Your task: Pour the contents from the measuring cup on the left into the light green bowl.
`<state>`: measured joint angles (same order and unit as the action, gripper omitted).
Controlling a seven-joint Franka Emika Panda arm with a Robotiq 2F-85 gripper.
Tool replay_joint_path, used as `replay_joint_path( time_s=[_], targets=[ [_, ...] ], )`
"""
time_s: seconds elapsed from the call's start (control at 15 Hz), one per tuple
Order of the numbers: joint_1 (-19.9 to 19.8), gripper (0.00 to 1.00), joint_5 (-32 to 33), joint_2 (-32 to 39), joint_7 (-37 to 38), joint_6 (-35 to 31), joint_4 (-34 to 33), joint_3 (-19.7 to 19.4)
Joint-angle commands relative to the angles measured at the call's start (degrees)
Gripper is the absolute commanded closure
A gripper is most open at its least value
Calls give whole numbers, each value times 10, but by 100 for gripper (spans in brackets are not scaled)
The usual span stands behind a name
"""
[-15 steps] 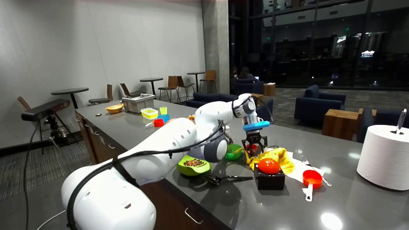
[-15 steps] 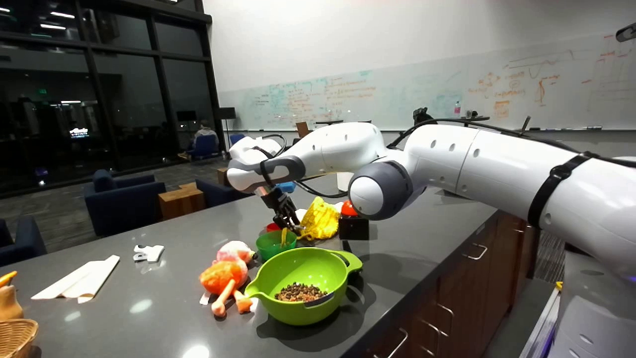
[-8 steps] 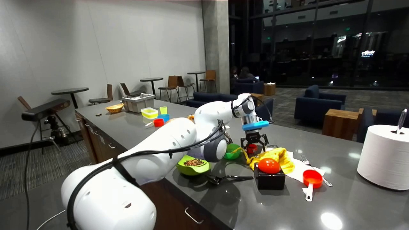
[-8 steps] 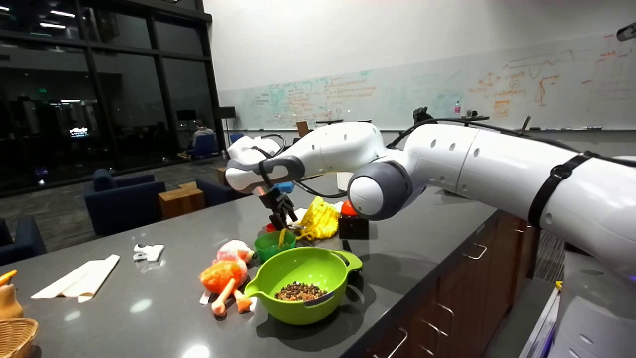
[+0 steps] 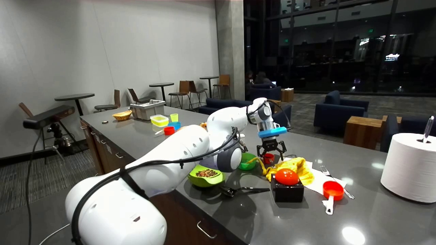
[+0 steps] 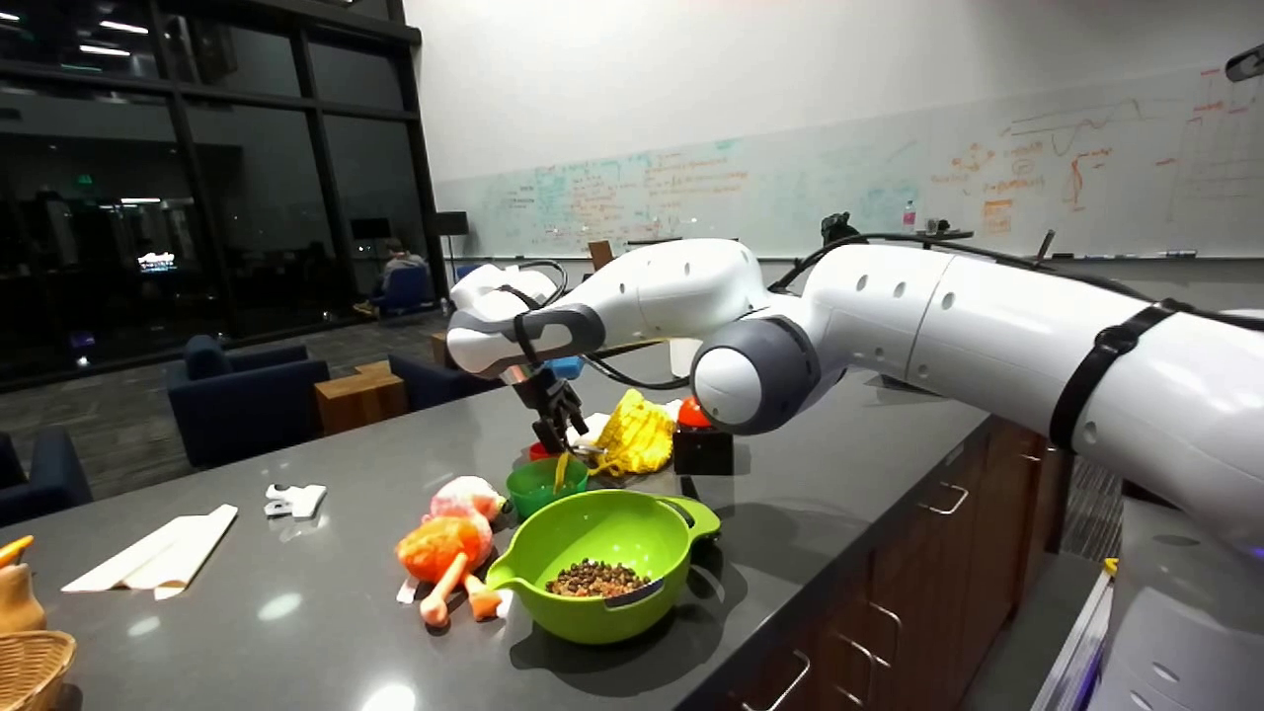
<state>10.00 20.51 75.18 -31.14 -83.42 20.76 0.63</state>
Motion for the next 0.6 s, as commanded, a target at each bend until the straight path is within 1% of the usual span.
replay_joint_path(
  time_s=[0.0, 0.33, 0.53],
  targets=[
    [-2, 0, 0, -15, 8, -3, 0, 2],
    [-9, 0, -9, -29, 26, -11, -5, 7],
    [-23, 0, -35, -43, 83, -16, -6, 26]
  ],
)
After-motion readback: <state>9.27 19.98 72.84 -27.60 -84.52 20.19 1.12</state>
